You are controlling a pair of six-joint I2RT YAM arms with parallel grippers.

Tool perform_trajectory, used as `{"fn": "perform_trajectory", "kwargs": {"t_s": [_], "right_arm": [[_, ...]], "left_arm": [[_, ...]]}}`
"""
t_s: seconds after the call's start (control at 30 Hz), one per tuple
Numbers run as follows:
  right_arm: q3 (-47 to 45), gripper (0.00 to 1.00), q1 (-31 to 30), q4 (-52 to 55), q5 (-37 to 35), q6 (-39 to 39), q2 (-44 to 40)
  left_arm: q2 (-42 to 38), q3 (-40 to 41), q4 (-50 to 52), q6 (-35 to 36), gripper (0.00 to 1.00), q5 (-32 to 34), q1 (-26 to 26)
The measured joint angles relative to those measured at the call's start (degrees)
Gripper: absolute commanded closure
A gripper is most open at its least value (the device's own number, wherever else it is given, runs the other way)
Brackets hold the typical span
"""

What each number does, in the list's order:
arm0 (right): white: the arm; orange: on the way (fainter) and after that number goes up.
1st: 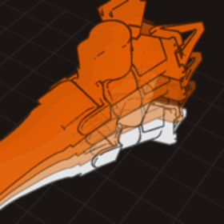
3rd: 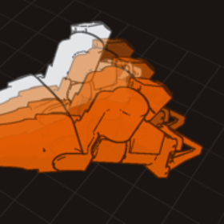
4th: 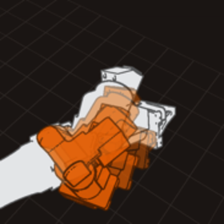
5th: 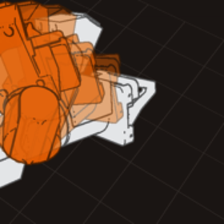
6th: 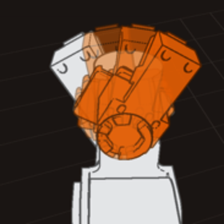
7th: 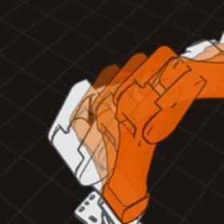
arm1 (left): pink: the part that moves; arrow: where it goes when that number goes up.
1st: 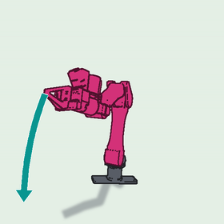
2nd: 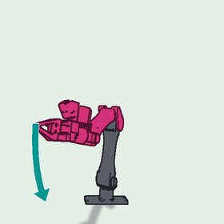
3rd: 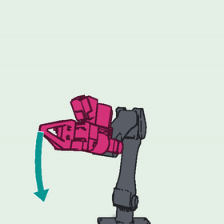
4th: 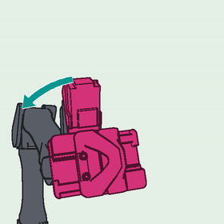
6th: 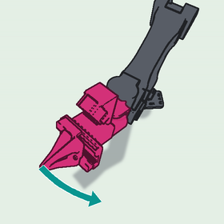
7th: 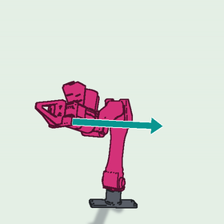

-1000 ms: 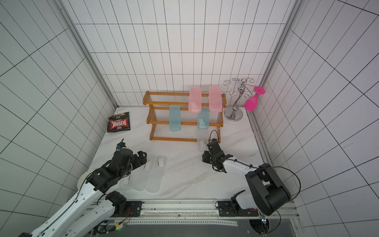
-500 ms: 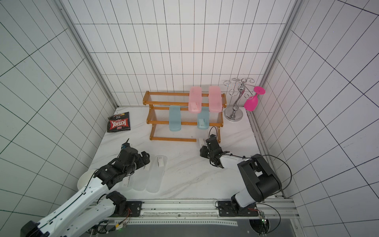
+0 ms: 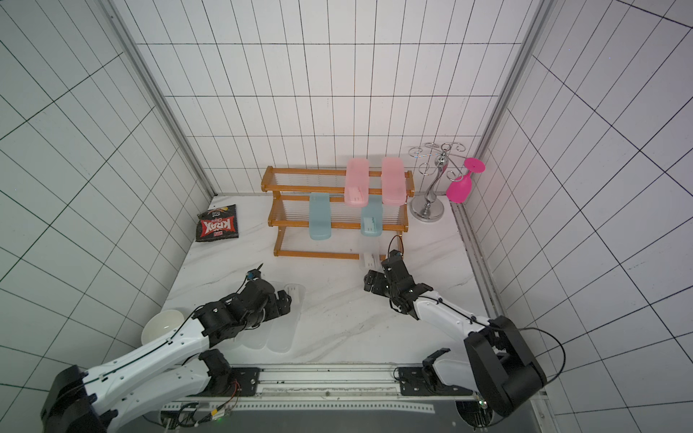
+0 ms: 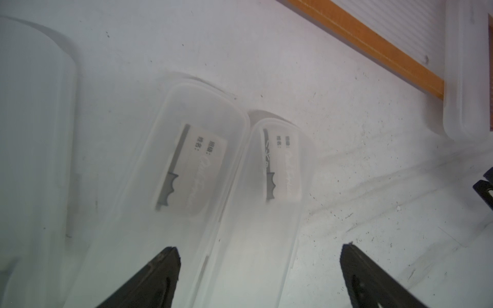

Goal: Place the pencil cases on the shelf according to color
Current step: Move the pencil case to the center of the board.

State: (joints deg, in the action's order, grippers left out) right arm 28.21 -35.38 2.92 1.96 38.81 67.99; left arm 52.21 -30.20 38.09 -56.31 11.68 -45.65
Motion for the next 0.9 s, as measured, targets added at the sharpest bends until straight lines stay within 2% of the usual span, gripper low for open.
{"fn": "perform_trajectory", "kwargs": {"t_s": [0.17, 0.33, 0.5, 0.63, 0.9], "right_arm": [[-2.5, 0.06, -4.6, 6.6, -1.5, 1.9, -9.1], [-3.0, 0.05, -8.6, 11.3, -3.0, 3.1, -13.7], [-3.0, 0.04, -10.8, 14.0, -4.2, 3.7, -14.3], [-3.0, 0.03, -11.6, 14.9, -4.9, 3.7, -14.3], [-2.9, 0.0, -12.4, 19.1, -7.3, 3.6, -14.7]], "left_arm": [[3.3, 0.6, -1.7, -4.8, 0.02, 0.8, -5.9], [7.1, 2.6, -4.2, -7.5, 0.02, 0.2, -6.9], [10.0, 2.2, -2.7, -8.7, 0.02, 0.2, -7.6], [13.1, 0.4, -0.3, -8.9, 0.02, 0.5, -10.2], [26.0, -10.2, -3.0, -10.2, 0.02, 0.3, -18.1]]}}
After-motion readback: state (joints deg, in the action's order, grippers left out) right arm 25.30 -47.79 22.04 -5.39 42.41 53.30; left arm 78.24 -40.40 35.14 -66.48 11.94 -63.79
